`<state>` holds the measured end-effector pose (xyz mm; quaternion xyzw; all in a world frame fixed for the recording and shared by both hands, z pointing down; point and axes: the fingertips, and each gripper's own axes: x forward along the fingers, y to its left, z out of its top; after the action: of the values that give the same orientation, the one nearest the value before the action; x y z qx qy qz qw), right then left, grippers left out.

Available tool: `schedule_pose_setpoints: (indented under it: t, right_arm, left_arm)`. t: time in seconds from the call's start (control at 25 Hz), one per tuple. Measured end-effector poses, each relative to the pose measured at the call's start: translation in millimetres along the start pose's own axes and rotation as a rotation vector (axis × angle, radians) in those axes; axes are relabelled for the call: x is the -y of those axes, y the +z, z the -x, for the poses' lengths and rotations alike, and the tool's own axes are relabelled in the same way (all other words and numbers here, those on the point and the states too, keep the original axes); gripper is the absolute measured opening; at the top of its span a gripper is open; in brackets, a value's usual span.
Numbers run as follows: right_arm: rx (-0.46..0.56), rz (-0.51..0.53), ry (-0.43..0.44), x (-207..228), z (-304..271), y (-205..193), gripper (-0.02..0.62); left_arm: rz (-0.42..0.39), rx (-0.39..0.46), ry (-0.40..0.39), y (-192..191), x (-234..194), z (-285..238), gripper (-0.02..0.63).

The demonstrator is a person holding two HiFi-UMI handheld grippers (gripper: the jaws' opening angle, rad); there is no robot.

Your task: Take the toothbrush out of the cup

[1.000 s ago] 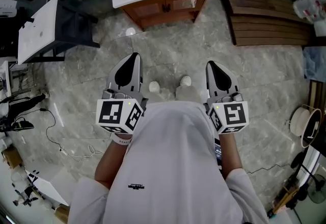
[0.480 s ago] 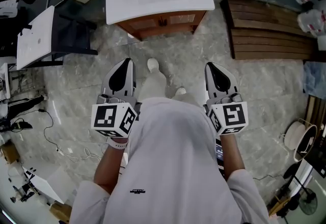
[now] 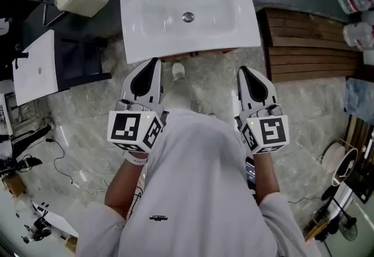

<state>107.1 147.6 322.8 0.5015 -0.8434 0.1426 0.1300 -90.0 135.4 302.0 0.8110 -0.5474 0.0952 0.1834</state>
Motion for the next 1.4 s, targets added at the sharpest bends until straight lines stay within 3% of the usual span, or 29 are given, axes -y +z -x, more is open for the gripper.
schedule_pose_setpoints:
  t: [0.28,0.52,0.84,1.16,1.4]
  right_arm:
    - [0.025,-0.065,-0.031,6,-108,65,0.006]
    - [0.030,-0.071,-0.051,32,-158,91,0.006]
    - [0.011,0.006,0.030,65,-201,107,0.006]
    - [-0.001,0.030,0.120,72,-222,114,0.006]
    - [-0.024,0.042,0.167,68,-245,117,0.006]
  left_arm:
    - [0.043,-0.011,-0.046,50,-85,-82,0.006]
    - [0.045,-0.029,-0.060,72,-108,-127,0.006]
    - [0.072,-0.040,0.015,82,-112,-164,0.006]
    - [0.169,-0.031,0.117,81,-133,-182,0.006]
    - [0.166,-0.035,0.186,80,-153,-196,0.008]
